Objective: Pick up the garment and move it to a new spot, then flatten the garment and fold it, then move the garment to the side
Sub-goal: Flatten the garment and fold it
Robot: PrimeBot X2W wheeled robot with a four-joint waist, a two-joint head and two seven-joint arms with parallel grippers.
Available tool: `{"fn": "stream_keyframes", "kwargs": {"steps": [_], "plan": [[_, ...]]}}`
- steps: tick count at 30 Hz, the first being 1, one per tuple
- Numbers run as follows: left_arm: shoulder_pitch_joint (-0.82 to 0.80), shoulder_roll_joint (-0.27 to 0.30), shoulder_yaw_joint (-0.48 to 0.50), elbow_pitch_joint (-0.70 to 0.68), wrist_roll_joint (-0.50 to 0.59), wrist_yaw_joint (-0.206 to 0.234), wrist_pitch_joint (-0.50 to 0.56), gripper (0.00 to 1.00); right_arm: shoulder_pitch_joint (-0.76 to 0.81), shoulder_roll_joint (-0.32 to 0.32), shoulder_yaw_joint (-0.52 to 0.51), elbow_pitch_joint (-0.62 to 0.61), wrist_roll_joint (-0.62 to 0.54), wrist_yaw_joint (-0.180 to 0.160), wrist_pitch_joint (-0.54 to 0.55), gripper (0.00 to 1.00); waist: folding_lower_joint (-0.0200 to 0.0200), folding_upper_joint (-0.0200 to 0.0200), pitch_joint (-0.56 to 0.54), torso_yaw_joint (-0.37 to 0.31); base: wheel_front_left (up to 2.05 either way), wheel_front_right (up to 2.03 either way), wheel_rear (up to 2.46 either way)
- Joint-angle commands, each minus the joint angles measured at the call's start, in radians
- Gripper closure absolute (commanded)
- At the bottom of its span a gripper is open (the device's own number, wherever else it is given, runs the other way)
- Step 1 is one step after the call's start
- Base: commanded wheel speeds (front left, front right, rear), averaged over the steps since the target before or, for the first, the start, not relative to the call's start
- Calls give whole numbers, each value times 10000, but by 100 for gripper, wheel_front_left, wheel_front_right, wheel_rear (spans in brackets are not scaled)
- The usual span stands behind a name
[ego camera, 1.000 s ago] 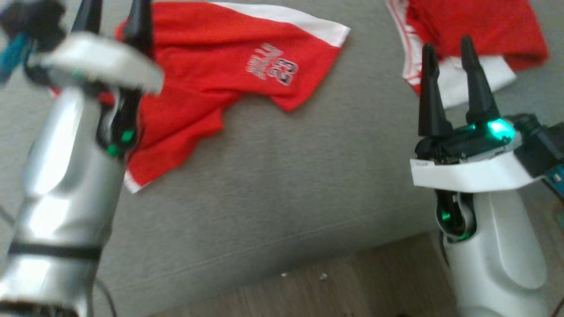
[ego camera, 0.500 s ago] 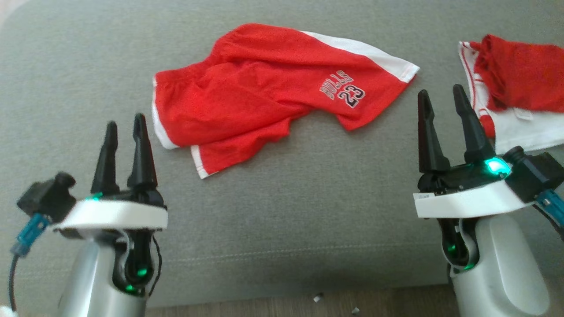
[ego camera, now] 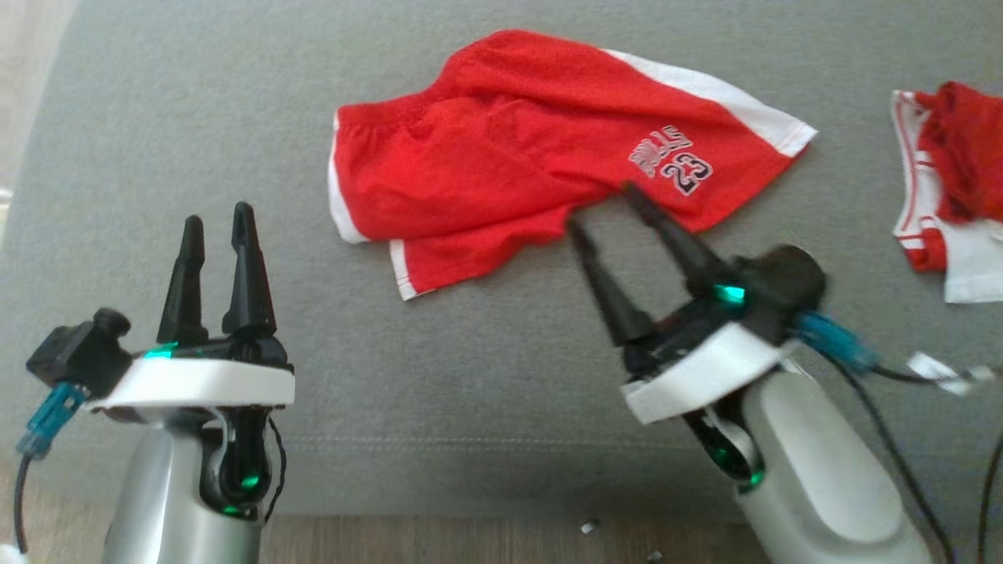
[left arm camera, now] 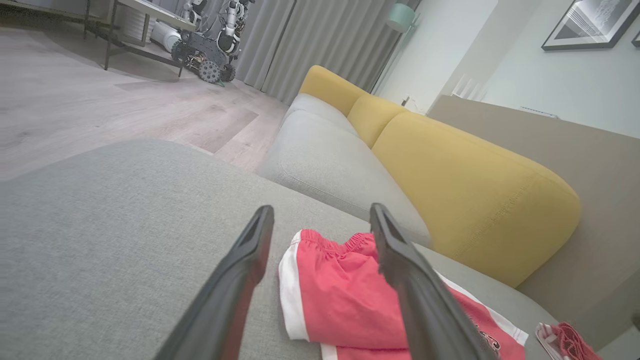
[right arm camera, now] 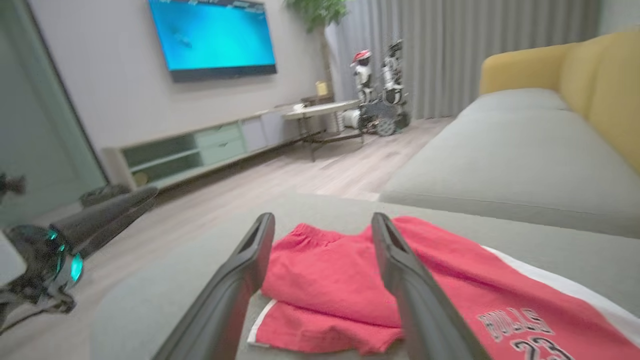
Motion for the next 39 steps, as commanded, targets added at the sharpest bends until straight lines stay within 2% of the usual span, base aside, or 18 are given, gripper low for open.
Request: {"fn": "stream_keyframes", "kwargs": {"steps": [1,10,18,25,31,39], "plan": [[-464,86,339,-238,51,-48,-50,0,-666,-128,700,-63,-150,35,153,0,1,-1,208,312,0,0,0],[-658,71,-116,-83,-598,31,-51,0,-2414,-699,3191,2223,461,35,929,0,1,-1,635,1574,0,0,0],[-577,69,-383,-56,-980,192,-51,0,-3475,-897,4528,4037,1244,35,1265,0,1,-1,840,2443,0,0,0],[-599,69,-512,-55,-1191,330,-51,0,-3977,-871,5015,5370,1520,35,1305,0,1,-1,968,2807,0,0,0],[-621,69,-682,-125,-1343,420,-51,0,-4473,-631,5114,6659,1568,35,907,0,1,-1,1178,2980,0,0,0],[-681,68,-862,-161,-1463,507,-51,0,-4903,-277,5250,7671,1598,35,545,0,1,-1,1397,3077,0,0,0]]}}
